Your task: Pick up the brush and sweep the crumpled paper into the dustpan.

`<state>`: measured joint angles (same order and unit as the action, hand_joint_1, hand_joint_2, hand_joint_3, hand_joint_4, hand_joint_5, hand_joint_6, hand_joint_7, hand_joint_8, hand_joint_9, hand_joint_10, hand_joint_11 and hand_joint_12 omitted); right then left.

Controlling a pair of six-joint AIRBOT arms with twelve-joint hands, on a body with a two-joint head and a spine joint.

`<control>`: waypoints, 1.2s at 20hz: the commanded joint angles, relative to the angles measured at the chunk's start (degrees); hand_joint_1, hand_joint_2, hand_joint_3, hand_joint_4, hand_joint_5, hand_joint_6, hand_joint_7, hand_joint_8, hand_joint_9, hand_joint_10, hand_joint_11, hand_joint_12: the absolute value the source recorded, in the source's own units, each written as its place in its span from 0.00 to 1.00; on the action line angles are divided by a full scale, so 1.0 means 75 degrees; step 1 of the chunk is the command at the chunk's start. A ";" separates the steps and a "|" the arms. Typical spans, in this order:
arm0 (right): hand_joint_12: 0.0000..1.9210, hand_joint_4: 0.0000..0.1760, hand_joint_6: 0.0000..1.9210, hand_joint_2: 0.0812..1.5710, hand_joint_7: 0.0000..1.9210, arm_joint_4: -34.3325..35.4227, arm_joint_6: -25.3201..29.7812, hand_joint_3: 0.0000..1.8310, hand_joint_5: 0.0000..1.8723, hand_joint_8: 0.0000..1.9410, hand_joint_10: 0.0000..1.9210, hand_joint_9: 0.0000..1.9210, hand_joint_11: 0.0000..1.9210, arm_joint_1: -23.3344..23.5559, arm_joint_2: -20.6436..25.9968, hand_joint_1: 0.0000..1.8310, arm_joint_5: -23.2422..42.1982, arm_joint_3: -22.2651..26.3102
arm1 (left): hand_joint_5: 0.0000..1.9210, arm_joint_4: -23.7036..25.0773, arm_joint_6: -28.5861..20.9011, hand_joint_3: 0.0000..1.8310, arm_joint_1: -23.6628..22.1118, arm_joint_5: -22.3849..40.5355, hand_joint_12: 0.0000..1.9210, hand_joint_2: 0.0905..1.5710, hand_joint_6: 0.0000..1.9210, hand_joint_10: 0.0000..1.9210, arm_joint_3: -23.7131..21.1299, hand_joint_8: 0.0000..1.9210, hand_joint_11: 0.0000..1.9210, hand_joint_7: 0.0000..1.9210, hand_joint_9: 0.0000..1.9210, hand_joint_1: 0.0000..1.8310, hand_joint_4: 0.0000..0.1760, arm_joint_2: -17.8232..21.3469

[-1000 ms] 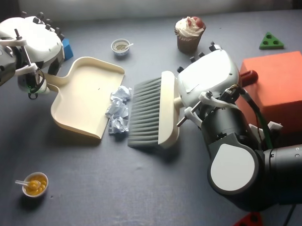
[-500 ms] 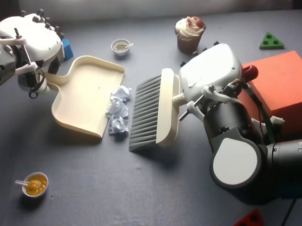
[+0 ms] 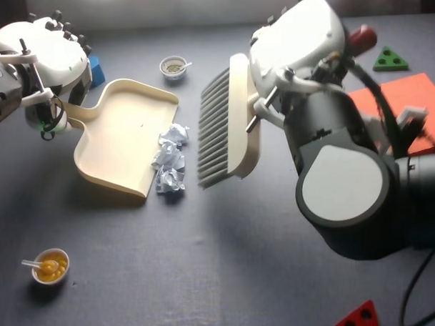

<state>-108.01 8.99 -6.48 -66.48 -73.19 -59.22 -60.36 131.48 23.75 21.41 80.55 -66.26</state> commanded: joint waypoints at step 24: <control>0.56 0.00 1.00 0.72 0.62 0.1011 -0.5857 0.00 0.61 1.00 1.00 0.66 0.43 0.0793 -0.2776 0.82 -0.1449 -0.2375 | 0.51 0.0233 -0.0185 0.00 0.0203 0.0717 0.18 0.69 0.51 0.00 -0.0103 0.00 0.00 0.19 0.11 0.57 0.54 0.0079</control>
<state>-93.12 -33.65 -1.72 -88.01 -81.28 -77.17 -60.40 129.95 25.39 21.93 79.79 -66.26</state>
